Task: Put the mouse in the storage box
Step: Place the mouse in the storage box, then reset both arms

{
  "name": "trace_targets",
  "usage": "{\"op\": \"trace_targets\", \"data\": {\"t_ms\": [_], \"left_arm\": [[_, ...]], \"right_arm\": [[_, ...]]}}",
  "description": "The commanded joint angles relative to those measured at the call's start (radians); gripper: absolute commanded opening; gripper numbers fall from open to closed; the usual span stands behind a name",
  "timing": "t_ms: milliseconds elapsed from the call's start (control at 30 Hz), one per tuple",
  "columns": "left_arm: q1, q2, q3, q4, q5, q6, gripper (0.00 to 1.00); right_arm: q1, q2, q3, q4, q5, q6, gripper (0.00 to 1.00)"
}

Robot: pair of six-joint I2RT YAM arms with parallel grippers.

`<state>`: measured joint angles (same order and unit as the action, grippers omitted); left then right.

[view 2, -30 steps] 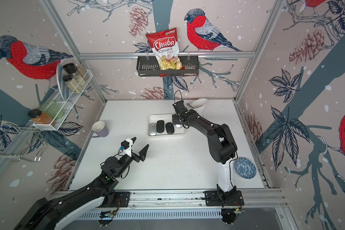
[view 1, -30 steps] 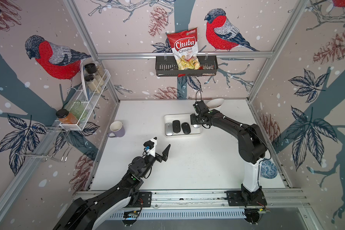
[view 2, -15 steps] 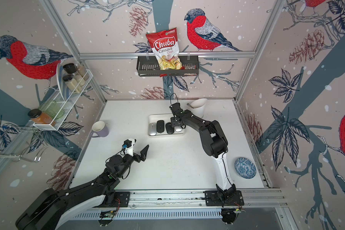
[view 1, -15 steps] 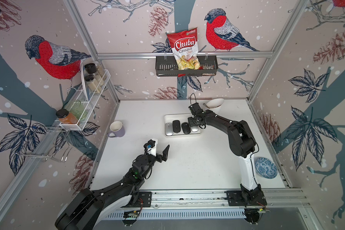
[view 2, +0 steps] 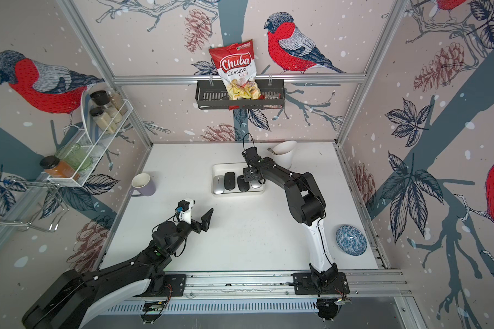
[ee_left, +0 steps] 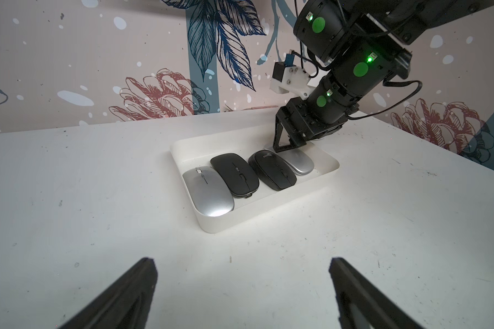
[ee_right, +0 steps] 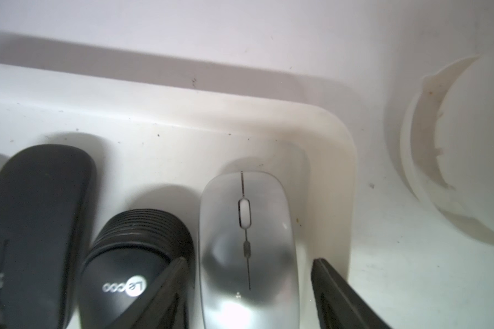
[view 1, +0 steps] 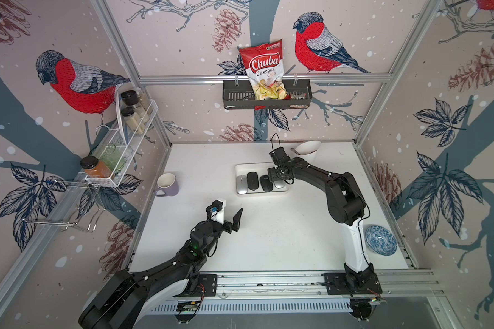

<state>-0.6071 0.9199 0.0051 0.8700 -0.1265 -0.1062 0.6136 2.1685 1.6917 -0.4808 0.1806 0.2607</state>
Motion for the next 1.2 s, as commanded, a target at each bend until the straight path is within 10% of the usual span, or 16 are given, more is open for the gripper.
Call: {"op": "trace_targets", "data": {"t_ms": [0,367,533,800,1167], "left_arm": [[0.000,0.005,-0.032,0.041,-0.021,-0.009,0.97],[0.004,0.042,0.175,0.005,-0.305,0.081,0.98],[0.007,0.008,0.311,-0.052,-0.455,0.273,0.97],[0.009,-0.048,0.139,0.227,-0.597,0.421,0.97],[0.185,0.462,0.034,0.707,-0.573,0.399,0.97]], "right_arm": [[0.016,-0.047,-0.010,-0.009,0.020,-0.006,0.79],[0.005,-0.308,-0.170,0.117,0.082,-0.059,0.92],[-0.003,-0.606,-0.455,0.440,0.215,-0.204,0.98],[-0.132,-1.000,-0.935,0.881,0.337,-0.264,1.00],[-0.439,-1.033,-1.306,1.101,0.241,-0.082,0.99]]}}
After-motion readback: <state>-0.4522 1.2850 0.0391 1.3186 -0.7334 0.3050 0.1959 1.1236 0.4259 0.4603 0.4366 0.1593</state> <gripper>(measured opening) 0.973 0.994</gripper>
